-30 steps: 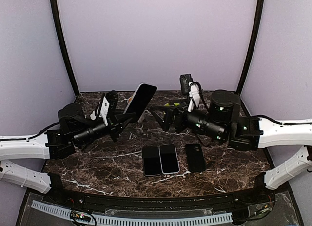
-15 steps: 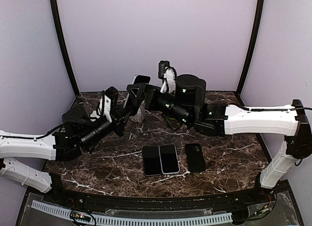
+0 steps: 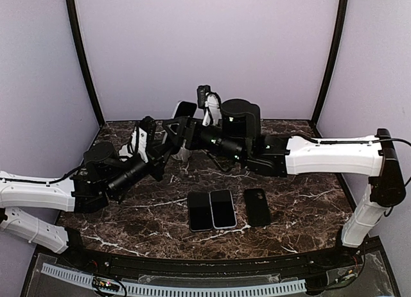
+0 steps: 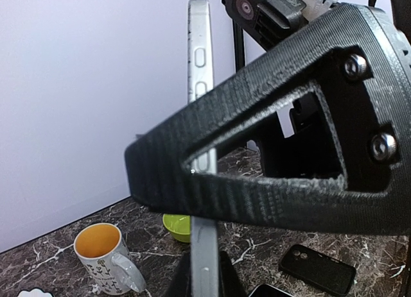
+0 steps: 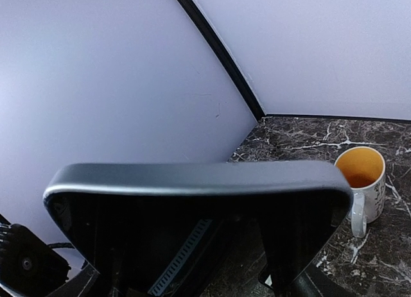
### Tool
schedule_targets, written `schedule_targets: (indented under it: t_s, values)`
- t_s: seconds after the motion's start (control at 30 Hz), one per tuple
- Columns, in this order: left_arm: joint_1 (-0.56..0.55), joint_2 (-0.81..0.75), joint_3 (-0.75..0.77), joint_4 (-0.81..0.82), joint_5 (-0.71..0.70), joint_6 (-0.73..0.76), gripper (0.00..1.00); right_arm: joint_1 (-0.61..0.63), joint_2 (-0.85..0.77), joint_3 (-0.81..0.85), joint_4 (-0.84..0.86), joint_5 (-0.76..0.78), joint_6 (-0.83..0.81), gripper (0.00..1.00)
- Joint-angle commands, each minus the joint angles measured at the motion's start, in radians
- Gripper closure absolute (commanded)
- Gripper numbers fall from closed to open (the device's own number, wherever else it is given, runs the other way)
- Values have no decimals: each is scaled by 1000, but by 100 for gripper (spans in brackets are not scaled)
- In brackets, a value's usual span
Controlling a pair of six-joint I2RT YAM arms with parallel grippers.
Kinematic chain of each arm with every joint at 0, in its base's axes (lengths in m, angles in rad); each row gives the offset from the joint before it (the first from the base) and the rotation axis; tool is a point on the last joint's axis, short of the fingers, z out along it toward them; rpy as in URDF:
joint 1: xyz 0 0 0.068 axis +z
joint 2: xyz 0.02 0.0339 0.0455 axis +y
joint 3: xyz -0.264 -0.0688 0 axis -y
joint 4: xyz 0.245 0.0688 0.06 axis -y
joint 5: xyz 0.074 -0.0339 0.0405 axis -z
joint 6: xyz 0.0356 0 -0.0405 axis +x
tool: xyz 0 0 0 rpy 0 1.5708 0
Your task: Put the phone into the phone case
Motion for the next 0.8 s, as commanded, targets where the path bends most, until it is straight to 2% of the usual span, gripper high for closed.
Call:
schedule_targets:
  t_s: [0.0,0.03,0.07,0.1,0.13,0.2,0.27,0.37,0.47,0.5,0.57,0.67,0.77]
  values:
    - [-6,-17,11,60,34,-16,98,-4,-43,-20,11,4,-14,53]
    - [-6,-18,13,41,51,-27,92,-6,-61,-32,-6,23,-23,53]
    - [-6,-16,17,-13,69,-32,67,-10,-79,-43,-32,42,-34,54]
    - [-5,-9,33,-50,110,-37,55,-16,-101,-53,-71,66,-44,59]
    - [-5,-4,49,-155,132,-43,32,-25,-124,-61,-126,103,-54,64]
    - [-5,22,110,-327,184,-69,14,-47,-172,-76,-249,158,-65,71]
    - [-4,49,184,-490,218,-84,5,-68,-215,-96,-393,228,-75,74]
    - [-3,78,287,-658,223,-68,1,-96,-267,-137,-601,315,-49,82]
    - [2,91,318,-675,152,12,1,-156,-288,-214,-748,295,5,86]
    - [6,103,319,-666,108,25,1,-179,-284,-240,-781,274,28,91]
    - [35,128,330,-663,76,36,1,-203,-271,-287,-820,251,83,100]
    - [135,166,346,-691,114,-51,1,-204,-249,-339,-854,236,152,100]
    - [175,172,329,-726,109,-104,1,-204,-238,-395,-846,202,179,100]
